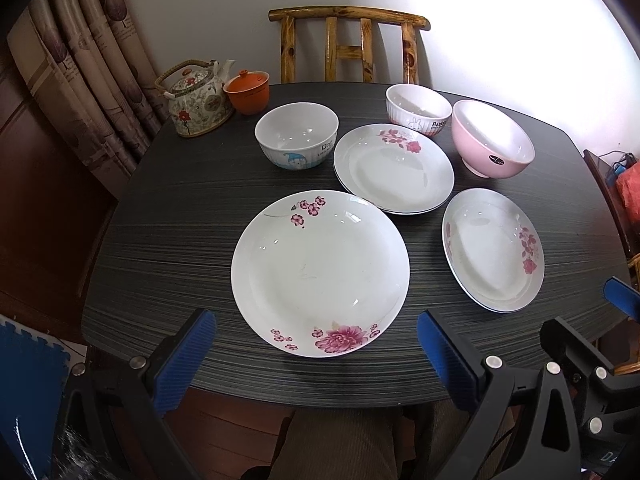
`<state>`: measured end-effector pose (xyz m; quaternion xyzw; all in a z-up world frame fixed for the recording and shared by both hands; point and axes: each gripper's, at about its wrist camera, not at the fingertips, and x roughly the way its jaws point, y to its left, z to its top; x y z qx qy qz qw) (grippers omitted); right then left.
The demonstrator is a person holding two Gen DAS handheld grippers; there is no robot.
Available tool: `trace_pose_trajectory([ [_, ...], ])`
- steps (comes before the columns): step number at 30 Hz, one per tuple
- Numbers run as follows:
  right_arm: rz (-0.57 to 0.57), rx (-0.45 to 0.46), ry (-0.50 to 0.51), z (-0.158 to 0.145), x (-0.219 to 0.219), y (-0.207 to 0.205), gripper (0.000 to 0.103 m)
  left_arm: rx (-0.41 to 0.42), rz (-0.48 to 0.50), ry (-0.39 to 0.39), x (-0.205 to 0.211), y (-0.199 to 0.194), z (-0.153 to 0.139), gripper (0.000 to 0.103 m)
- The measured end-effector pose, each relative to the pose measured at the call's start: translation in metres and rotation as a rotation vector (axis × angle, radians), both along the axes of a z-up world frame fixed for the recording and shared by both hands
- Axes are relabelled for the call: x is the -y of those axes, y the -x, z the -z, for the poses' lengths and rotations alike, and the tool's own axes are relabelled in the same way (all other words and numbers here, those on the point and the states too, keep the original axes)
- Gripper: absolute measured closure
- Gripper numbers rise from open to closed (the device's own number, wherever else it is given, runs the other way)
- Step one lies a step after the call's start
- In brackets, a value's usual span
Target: Organize plates and bowls
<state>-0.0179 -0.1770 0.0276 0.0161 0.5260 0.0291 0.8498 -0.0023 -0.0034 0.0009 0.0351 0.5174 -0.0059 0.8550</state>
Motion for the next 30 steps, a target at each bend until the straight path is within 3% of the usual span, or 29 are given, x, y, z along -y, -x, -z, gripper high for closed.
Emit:
trace_pose_trajectory([
  [30,-0.019,0.009,-0.014,-0.0033,-0.0058,0.0022,0.001,-0.011,0.004,0.02,-0.0031,0.0001,0.0004,0.0],
])
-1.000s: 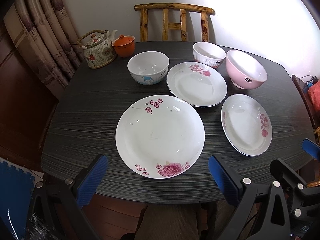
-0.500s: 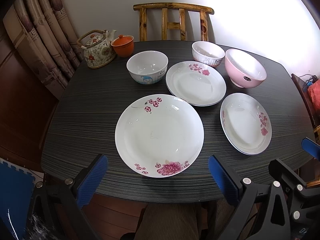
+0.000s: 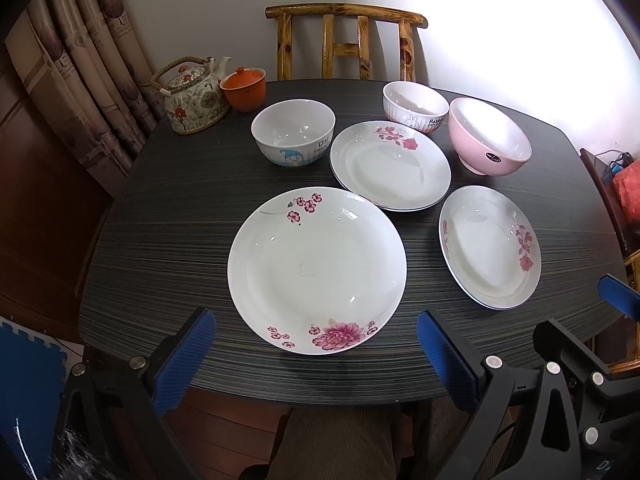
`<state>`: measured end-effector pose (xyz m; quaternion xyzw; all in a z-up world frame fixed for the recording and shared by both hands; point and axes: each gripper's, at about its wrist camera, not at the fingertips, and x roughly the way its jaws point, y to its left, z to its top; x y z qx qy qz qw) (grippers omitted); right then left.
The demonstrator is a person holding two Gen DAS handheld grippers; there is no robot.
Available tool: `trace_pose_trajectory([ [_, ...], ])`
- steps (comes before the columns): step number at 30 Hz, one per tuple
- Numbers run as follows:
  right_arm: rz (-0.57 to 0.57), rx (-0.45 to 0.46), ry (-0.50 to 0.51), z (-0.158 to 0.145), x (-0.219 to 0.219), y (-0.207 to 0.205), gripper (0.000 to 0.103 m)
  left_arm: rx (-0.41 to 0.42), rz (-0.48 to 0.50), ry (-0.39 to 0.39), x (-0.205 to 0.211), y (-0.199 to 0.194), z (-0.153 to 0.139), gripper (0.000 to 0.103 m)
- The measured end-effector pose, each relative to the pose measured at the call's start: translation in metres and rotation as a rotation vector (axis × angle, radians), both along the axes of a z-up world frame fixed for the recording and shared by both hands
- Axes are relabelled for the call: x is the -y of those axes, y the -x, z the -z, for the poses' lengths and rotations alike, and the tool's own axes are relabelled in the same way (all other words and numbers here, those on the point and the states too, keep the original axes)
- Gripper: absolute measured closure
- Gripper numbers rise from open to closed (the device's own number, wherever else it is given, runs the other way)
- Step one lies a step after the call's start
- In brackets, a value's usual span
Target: Organize plates and bowls
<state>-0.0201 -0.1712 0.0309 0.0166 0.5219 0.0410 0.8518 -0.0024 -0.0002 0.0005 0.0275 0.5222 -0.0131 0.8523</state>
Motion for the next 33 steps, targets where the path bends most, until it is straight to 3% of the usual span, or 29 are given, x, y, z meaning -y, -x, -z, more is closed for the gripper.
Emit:
trace_pose_trajectory([
  [6,-0.01,0.001,-0.005,0.001,-0.001,-0.002,0.003,-0.009,-0.002,0.025,-0.009,-0.003,0.003,0.011],
  [12,-0.028,-0.018,-0.05,0.008,0.0,-0.01,0.013,-0.037,-0.03,0.099,-0.033,-0.011,0.014,0.043],
  [15,-0.046,-0.039,-0.082,0.013,-0.002,-0.015,0.023,-0.053,-0.061,0.155,-0.052,-0.018,0.021,0.058],
  [17,-0.066,-0.055,-0.11,0.017,-0.005,-0.022,0.033,-0.058,-0.077,0.185,-0.063,-0.024,0.024,0.06],
  [23,-0.114,-0.109,-0.208,0.033,-0.013,-0.042,0.045,-0.097,-0.131,0.266,-0.1,-0.04,0.039,0.072],
  [27,-0.111,-0.163,-0.265,0.047,-0.016,-0.062,0.05,-0.145,-0.158,0.356,-0.12,-0.053,0.055,0.073],
  [33,-0.084,-0.265,-0.299,0.076,-0.018,-0.096,0.061,-0.198,-0.177,0.427,-0.132,-0.07,0.078,0.073],
])
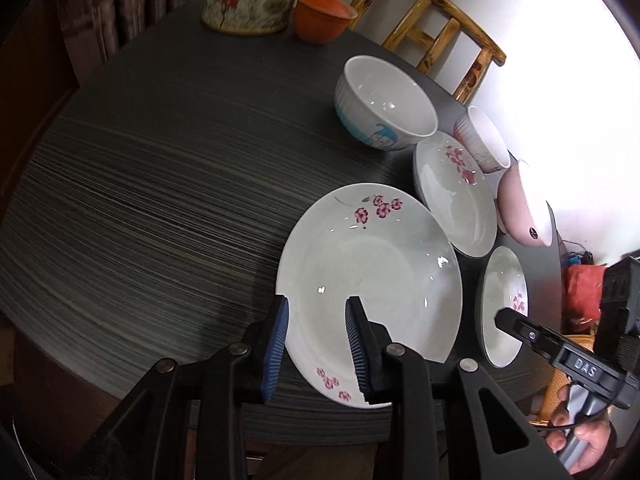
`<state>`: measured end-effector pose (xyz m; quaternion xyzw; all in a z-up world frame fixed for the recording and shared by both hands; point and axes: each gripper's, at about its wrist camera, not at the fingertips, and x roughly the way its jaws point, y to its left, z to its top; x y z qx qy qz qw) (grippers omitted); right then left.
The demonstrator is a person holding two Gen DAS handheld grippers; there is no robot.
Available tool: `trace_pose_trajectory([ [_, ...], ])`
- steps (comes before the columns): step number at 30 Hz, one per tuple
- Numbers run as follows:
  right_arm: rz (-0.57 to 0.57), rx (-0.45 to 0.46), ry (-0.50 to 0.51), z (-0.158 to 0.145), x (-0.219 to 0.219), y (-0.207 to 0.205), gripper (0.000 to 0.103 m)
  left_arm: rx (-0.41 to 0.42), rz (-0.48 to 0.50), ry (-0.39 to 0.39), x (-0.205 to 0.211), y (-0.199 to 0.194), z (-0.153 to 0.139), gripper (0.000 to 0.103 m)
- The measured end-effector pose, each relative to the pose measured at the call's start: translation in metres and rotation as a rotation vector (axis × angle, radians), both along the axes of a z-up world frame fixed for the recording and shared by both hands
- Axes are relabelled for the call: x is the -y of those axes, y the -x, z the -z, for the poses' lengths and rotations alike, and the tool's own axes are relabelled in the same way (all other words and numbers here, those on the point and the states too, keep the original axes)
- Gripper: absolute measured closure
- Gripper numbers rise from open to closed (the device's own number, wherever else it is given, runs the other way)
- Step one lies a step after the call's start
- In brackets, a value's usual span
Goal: Organize plates and bowls
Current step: 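Grasp the rim of the large pink-blossom plate with the left tool while the right tool grasps it too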
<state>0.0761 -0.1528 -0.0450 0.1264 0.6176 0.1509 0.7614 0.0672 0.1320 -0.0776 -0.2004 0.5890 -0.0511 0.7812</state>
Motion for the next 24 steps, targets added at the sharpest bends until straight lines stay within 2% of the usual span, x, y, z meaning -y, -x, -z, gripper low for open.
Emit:
trace_pose_trajectory([
  [5,0.001,-0.047,-0.003,0.023,-0.008,-0.022,0.061,-0.034,-0.013,0.042,-0.008,-0.007,0.015,0.073],
  [11,0.005,-0.107,-0.028,0.052,-0.013,-0.036,0.071,-0.03,0.0,0.019,-0.008,-0.014,0.015,0.073],
  [17,-0.007,-0.118,-0.037,0.063,-0.017,-0.039,0.076,-0.018,-0.001,0.001,-0.011,-0.014,0.018,0.073],
  [24,-0.015,-0.127,-0.037,0.069,-0.017,-0.039,0.076,-0.056,0.004,-0.013,-0.01,-0.018,0.029,0.073],
])
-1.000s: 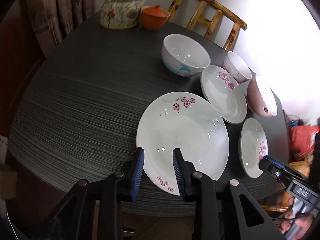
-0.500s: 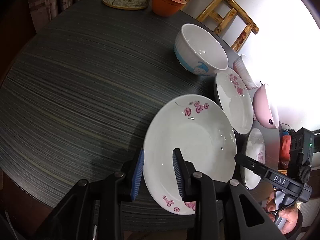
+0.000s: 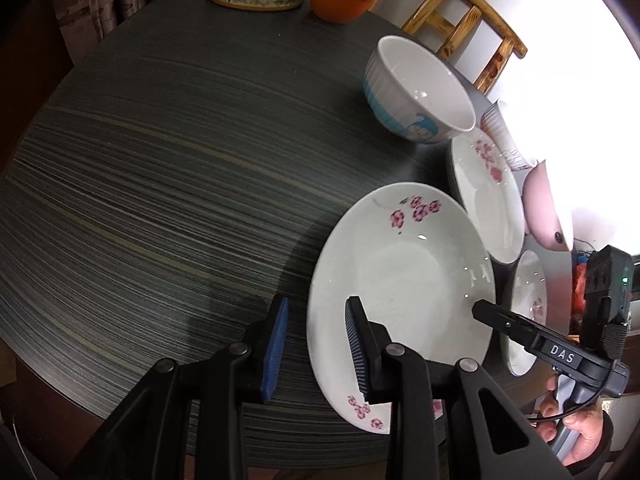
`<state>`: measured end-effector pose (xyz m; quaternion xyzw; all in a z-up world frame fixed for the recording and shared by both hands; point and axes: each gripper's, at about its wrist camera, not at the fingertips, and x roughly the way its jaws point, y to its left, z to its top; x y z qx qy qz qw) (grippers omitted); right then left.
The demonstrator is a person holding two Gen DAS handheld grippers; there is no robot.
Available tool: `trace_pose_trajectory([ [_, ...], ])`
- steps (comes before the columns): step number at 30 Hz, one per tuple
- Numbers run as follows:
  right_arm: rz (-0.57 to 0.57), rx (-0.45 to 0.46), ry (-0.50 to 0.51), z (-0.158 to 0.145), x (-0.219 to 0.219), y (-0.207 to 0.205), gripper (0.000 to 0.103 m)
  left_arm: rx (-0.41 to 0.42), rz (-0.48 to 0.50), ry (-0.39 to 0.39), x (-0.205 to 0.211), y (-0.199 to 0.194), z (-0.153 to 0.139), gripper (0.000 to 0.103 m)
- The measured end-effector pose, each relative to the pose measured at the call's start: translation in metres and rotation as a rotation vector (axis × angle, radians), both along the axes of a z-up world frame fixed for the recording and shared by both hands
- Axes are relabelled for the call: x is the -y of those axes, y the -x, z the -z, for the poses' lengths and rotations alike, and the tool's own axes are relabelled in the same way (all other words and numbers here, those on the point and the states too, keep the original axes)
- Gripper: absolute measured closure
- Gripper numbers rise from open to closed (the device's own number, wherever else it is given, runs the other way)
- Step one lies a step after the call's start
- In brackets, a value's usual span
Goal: Organize plates and bowls
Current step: 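Grasp the rim of the large pink-blossom plate with the left tool while the right tool grasps it too, then carry the blossom plate aside with both tools, lower it, open both tools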
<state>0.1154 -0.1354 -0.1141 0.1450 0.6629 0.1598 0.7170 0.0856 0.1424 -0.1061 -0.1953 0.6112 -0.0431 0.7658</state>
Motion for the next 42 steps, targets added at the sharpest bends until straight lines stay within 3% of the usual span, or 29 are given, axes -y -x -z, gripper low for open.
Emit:
trace_pose_trajectory([
  [5,-0.004,-0.009,-0.004,0.006,-0.007,-0.004,0.079,-0.042,-0.006,0.0,0.002,-0.004,0.013,0.073],
  [7,-0.007,-0.012,-0.007,0.008,-0.008,-0.004,0.082,-0.051,-0.001,-0.008,0.003,-0.005,0.017,0.087],
  [10,-0.012,-0.017,-0.012,0.011,-0.01,-0.005,0.087,-0.045,0.02,-0.002,0.007,-0.006,0.018,0.093],
  [22,-0.071,0.053,0.059,0.008,-0.03,-0.001,0.091,0.001,0.049,-0.065,0.007,-0.006,0.015,0.094],
  [33,-0.102,0.123,0.067,-0.014,-0.077,-0.008,0.091,0.039,0.007,-0.128,-0.056,-0.013,-0.004,0.092],
  [42,-0.128,0.119,0.042,-0.011,-0.132,-0.02,0.091,0.028,-0.052,-0.16,-0.109,-0.019,0.002,0.091],
])
